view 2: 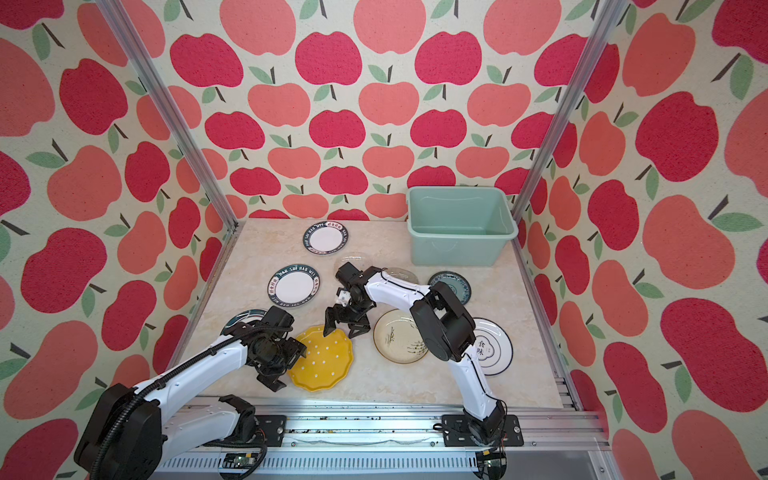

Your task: Place the plates into the plastic bin on the countertop

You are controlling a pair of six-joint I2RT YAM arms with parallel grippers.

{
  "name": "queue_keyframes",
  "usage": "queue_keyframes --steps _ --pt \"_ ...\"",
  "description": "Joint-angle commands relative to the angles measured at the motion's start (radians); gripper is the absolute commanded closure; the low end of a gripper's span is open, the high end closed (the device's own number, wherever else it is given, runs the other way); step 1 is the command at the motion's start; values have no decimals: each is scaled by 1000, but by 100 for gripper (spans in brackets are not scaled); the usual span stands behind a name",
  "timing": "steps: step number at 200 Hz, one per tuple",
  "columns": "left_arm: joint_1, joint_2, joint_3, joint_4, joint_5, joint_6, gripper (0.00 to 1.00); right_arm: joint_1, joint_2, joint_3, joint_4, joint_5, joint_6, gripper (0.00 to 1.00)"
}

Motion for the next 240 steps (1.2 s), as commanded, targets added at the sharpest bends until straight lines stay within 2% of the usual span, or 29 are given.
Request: queue_keyframes --steps 1,28,106,205,240 --pt "14 -30 -42 39 4 -45 12 10 27 -4 11 -42 14 11" --pt "24 -84 -71 67 9 -56 14 10 30 -6 23 -60 18 11" --pt "25 -70 -75 133 26 -43 17 10 30 -30 88 -141 31 11" --pt "36 -64 -78 180 33 -38 17 10 -104 -123 228 -215 31 14" --pt "50 -48 -69 182 52 0 17 10 -140 -144 251 -218 31 14"
